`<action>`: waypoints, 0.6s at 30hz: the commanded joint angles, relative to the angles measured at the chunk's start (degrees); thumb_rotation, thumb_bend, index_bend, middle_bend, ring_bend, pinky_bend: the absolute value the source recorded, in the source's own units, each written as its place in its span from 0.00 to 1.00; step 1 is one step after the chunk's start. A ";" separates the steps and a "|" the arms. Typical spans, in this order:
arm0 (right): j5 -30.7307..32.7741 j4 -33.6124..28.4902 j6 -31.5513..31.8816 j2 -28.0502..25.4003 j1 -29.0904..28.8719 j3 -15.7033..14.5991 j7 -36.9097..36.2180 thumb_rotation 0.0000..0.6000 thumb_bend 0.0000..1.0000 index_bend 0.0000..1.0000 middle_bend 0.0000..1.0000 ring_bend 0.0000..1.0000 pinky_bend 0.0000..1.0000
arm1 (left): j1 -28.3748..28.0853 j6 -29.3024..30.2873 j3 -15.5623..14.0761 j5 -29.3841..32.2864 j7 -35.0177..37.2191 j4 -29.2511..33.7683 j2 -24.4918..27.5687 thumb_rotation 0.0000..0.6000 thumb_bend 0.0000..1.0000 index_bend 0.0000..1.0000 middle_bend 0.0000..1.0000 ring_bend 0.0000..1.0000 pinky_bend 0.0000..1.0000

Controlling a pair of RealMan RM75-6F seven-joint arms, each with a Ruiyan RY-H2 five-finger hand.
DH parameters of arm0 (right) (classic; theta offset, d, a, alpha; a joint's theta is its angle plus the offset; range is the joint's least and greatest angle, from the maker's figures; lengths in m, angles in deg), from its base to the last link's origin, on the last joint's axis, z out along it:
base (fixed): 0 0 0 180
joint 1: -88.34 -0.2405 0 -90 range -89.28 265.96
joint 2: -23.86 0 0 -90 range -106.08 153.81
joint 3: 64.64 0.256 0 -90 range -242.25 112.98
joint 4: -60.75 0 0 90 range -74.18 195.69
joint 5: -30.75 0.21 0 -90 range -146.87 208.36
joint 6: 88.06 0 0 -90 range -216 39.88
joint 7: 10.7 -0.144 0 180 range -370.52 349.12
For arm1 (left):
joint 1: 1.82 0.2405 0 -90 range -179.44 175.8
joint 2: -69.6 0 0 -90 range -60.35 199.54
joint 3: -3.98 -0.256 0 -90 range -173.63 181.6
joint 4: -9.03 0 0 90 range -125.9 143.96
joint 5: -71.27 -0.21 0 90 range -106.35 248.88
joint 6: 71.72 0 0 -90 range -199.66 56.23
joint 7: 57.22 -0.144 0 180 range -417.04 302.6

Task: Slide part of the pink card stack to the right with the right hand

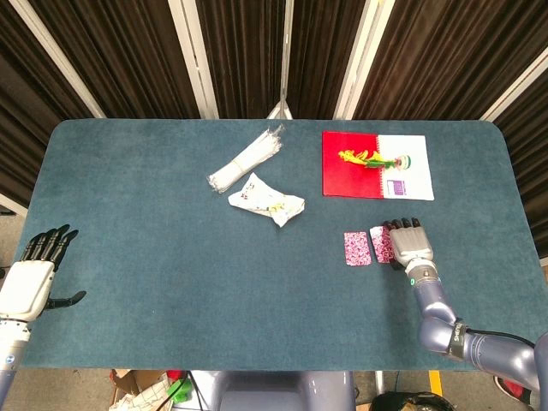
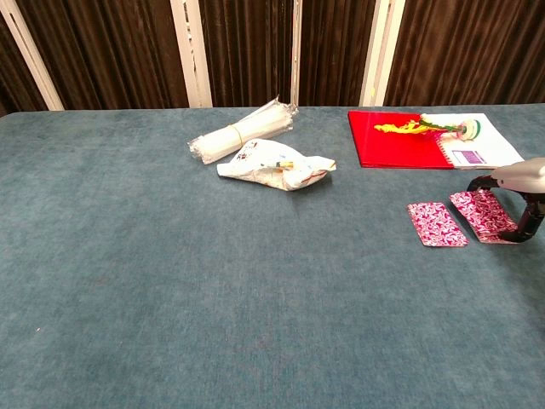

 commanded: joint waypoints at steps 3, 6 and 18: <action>0.06 -1.03 0.67 -0.57 -0.14 -0.04 0.03 1.00 0.30 0.01 0.07 0.01 0.00 | 0.00 -0.01 0.02 -0.02 0.02 0.00 0.01 1.00 0.00 0.00 0.00 0.00 0.00; -0.53 -1.89 1.80 -0.97 -0.08 0.26 -0.30 1.00 0.30 0.00 0.04 0.00 0.00 | 0.01 -0.02 0.01 -0.09 0.09 -0.04 0.00 1.00 0.00 0.00 0.00 0.00 0.00; 0.40 -3.20 2.48 -1.61 -0.31 -0.26 0.55 1.00 0.31 0.00 0.04 0.00 0.00 | 0.10 0.04 -0.02 -0.26 0.27 0.04 0.11 1.00 0.00 0.00 0.00 0.00 0.00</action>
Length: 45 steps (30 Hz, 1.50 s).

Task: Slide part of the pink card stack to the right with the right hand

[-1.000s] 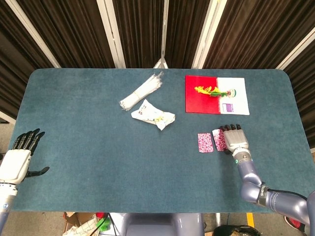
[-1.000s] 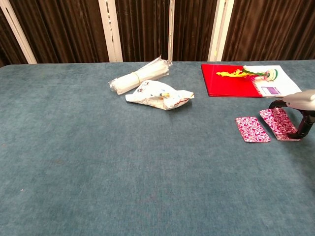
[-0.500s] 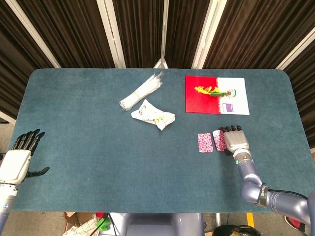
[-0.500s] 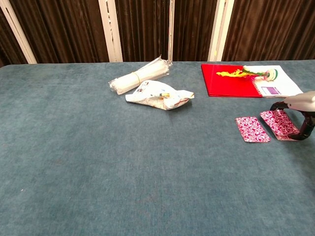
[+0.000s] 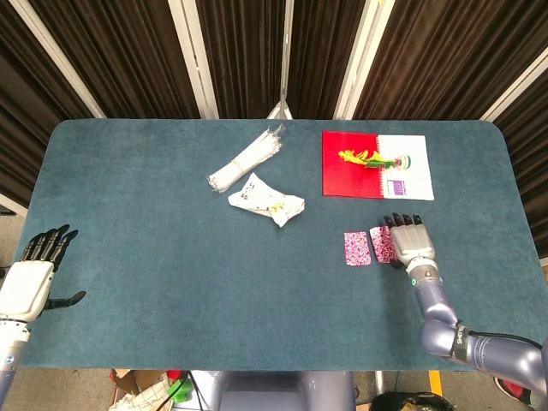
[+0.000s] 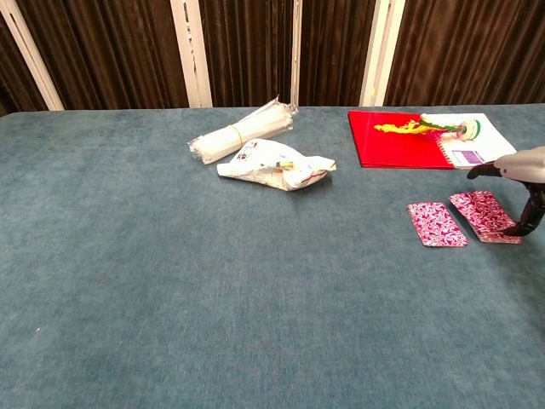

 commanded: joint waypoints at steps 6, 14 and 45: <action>2.02 0.70 -1.12 0.42 -0.66 -0.57 1.02 1.00 0.31 0.00 0.04 0.00 0.00 | -0.05 -0.22 0.06 0.18 0.07 -0.03 0.03 1.00 0.00 0.00 0.00 0.00 0.00; 2.17 2.17 -1.98 1.37 -1.04 -0.53 0.56 1.00 0.31 0.03 0.05 0.01 0.00 | -0.09 -0.42 0.13 0.42 0.13 -0.08 0.03 1.00 0.00 0.00 0.00 0.00 0.00; -7.12 -7.47 1.41 -3.18 1.14 1.15 -5.72 1.00 0.31 0.44 0.48 0.26 0.00 | -0.16 -1.03 0.17 0.79 0.87 0.40 0.31 1.00 0.00 0.00 0.00 0.00 0.00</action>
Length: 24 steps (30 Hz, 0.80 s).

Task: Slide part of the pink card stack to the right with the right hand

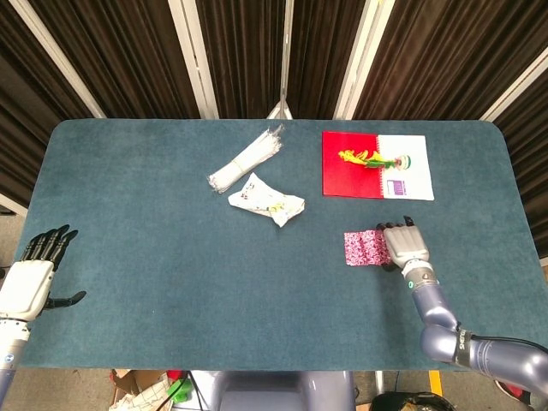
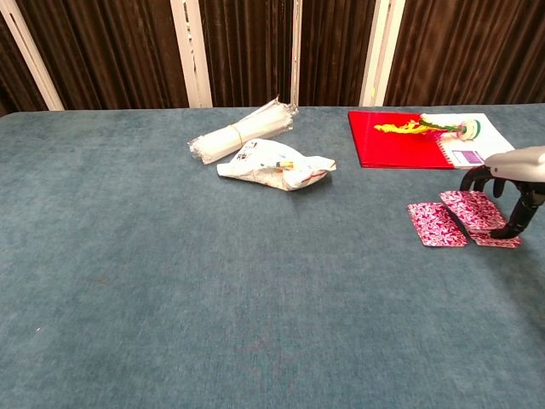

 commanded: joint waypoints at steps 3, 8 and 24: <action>-3.25 -5.95 2.97 -1.57 0.37 0.13 0.07 1.00 0.30 0.44 0.48 0.26 0.00 | 0.06 0.22 0.00 -0.22 0.13 -0.09 0.01 1.00 0.00 0.00 0.00 0.00 0.00; -4.00 -8.45 4.70 -0.91 0.49 -0.26 0.94 1.00 0.30 0.44 0.48 0.26 0.00 | 0.02 0.16 0.03 -0.25 0.37 -0.24 0.02 1.00 0.00 0.00 0.00 0.00 0.00; -13.71 -14.70 12.04 2.76 3.91 -7.35 6.50 1.00 0.30 0.35 0.45 0.24 0.00 | 0.15 0.43 0.04 -0.53 1.24 -0.42 0.01 1.00 0.00 0.00 0.00 0.00 0.00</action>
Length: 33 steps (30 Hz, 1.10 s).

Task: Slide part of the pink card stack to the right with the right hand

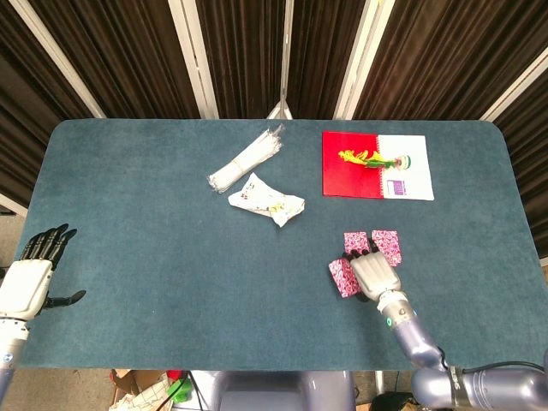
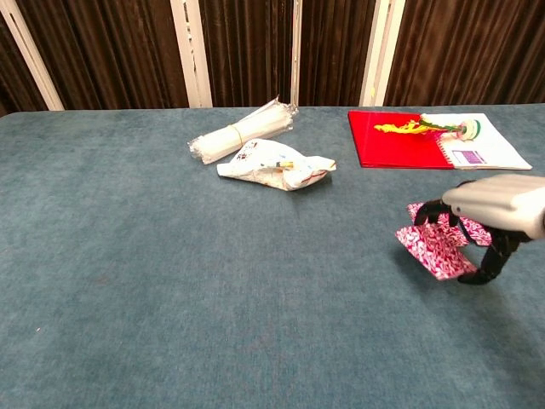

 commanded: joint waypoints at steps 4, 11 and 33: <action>-3.18 -2.07 2.67 -0.03 2.42 -2.74 1.38 1.00 0.30 0.13 0.27 0.14 0.00 | 0.21 0.61 -0.11 -0.53 -0.19 -0.04 -0.22 1.00 0.00 0.00 0.00 0.00 0.00; -3.91 -3.45 3.71 -0.96 3.68 -3.80 2.40 1.00 0.30 0.00 0.02 0.00 0.00 | 0.36 1.06 0.06 -0.46 -0.25 -0.20 -0.45 1.00 0.00 0.00 0.00 0.00 0.00; -25.02 -1.83 23.89 -18.15 20.46 -7.63 -20.19 1.00 0.31 0.00 0.00 0.00 0.00 | 0.76 1.93 -0.51 -2.07 -0.06 -0.49 -0.42 1.00 0.00 0.00 0.00 0.00 0.00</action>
